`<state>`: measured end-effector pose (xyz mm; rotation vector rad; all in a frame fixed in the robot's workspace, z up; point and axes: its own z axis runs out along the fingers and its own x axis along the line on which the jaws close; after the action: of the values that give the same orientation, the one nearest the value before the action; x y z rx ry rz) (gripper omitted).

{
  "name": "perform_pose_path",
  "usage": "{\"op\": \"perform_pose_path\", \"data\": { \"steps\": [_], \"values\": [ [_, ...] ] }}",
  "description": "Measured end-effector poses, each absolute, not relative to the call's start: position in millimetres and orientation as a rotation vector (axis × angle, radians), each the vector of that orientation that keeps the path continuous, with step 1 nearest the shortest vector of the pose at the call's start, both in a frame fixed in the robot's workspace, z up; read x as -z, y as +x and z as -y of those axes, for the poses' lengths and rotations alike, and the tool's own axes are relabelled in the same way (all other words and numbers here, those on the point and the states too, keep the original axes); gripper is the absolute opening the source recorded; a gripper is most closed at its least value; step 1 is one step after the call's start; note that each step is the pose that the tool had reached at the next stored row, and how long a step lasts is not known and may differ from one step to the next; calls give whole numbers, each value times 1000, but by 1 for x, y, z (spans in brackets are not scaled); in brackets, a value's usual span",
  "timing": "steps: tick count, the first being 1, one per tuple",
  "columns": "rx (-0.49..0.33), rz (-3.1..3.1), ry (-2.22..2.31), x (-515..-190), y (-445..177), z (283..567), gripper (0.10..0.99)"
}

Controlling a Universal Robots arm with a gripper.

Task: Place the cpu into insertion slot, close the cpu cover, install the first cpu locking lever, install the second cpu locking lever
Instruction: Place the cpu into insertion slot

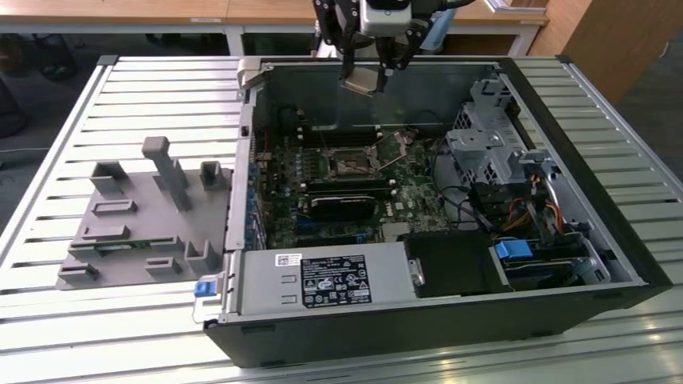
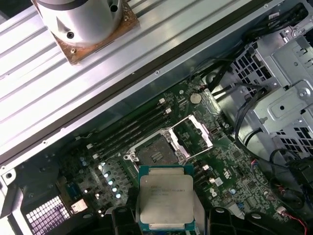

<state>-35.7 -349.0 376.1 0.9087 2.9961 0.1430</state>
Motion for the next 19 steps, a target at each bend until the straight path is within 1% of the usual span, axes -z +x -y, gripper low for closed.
{"op": "perform_pose_path", "data": {
  "steps": [19],
  "values": [
    [-142, -2960, 1011, -376, -36, 349, 525]
  ]
}}
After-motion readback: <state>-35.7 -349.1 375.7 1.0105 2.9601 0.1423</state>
